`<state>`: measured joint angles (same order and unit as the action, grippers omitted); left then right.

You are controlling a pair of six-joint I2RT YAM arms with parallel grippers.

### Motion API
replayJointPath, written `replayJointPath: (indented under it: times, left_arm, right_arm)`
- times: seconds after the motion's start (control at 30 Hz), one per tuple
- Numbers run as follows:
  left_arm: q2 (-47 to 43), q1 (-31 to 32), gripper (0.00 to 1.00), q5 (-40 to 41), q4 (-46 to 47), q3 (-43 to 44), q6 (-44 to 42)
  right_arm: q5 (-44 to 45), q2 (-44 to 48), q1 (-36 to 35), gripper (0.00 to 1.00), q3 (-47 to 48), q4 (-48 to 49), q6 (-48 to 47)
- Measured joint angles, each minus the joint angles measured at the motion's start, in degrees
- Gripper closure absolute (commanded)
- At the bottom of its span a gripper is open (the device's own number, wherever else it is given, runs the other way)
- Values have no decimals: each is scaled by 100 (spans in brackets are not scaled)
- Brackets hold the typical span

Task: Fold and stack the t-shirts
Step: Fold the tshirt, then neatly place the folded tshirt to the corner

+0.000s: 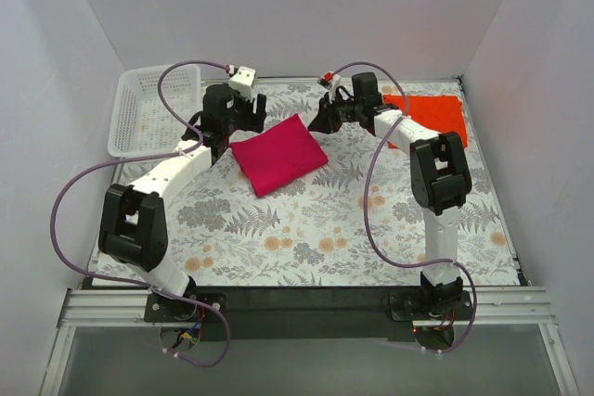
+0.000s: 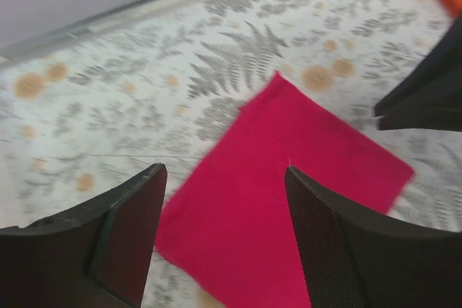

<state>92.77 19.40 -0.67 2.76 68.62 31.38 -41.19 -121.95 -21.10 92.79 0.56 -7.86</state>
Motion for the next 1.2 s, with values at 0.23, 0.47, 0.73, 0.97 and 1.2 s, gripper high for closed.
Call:
replayJointPath:
  times: [0.23, 0.47, 0.73, 0.97, 1.2]
  left_arm:
    - [503, 11, 42, -1134, -74, -431, 1709]
    - [1521, -83, 42, -1283, 337, -542, 2885]
    - [1486, -476, 42, -1176, 898, -1189, 3543]
    - [1143, -699, 41, -1054, 1163, -1703, 3788]
    - [551, -713, 31, -1113, 975, -1827, 3578]
  right_arm:
    - [-1012, -789, -48, 87, 647, -243, 717]
    - [-295, -1790, -181, 80, 1543, -356, 2006]
    - [855, -1958, -170, 73, 1799, -400, 2614]
    - [1410, -1967, -66, 55, 1812, -391, 2562]
    - [1113, -1738, 28, 27, 1626, -369, 1954]
